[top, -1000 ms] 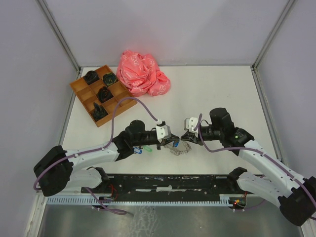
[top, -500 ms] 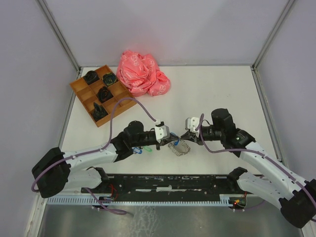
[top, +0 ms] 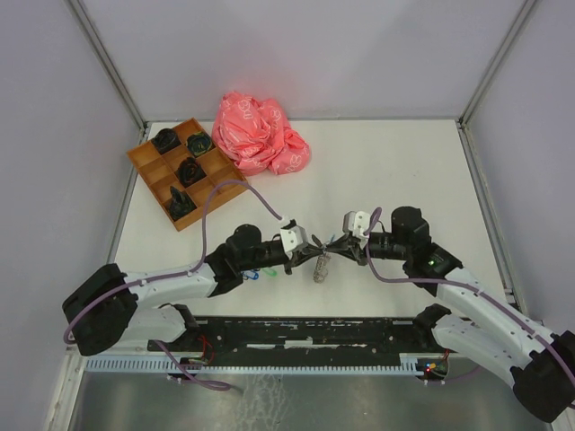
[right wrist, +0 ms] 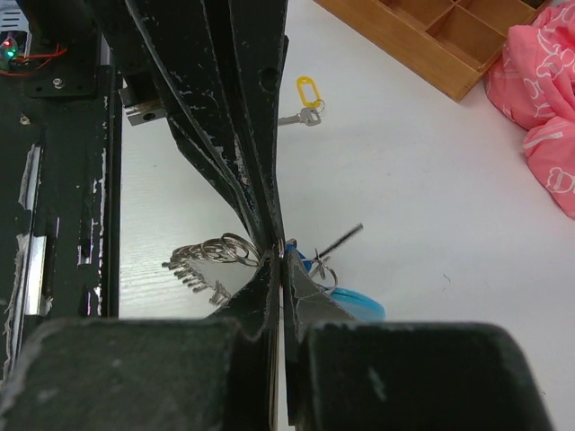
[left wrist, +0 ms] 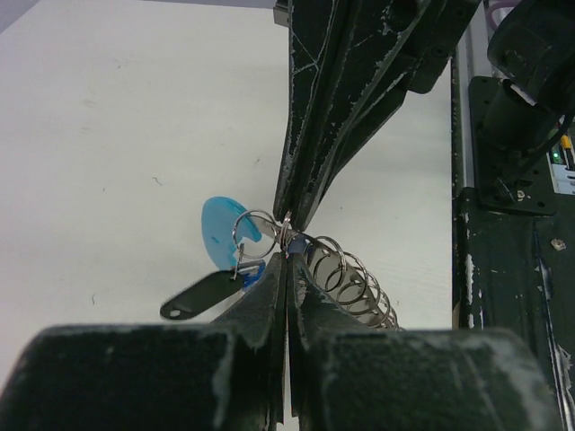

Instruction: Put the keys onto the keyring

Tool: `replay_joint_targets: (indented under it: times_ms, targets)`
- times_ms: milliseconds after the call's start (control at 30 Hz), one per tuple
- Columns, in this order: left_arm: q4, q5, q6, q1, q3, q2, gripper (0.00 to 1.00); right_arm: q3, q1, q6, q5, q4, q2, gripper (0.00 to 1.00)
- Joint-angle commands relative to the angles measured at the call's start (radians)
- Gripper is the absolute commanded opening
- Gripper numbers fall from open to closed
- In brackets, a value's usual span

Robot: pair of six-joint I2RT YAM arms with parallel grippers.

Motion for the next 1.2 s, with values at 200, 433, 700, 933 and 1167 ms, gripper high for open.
replay_joint_targets:
  times_ms: [200,433,700,933,1167]
  targets:
    - [0.101,-0.013,-0.062,-0.001,0.013,0.078,0.03,-0.034,-0.007,0.102,0.003,0.291,-0.031,0.01]
    - [0.032,-0.057,0.009,0.001,0.017,-0.007,0.03,0.025,-0.006,-0.029,0.033,0.058,-0.038,0.01]
    - [-0.052,-0.031,0.063,0.0,0.053,-0.041,0.03,0.104,-0.006,-0.114,0.017,-0.156,0.004,0.09]
    - [-0.072,0.013,0.069,-0.004,0.085,-0.025,0.03,0.147,-0.006,-0.153,0.002,-0.251,0.041,0.14]
    - [-0.093,0.036,0.071,-0.012,0.122,-0.007,0.03,0.164,-0.005,-0.166,-0.009,-0.29,0.056,0.17]
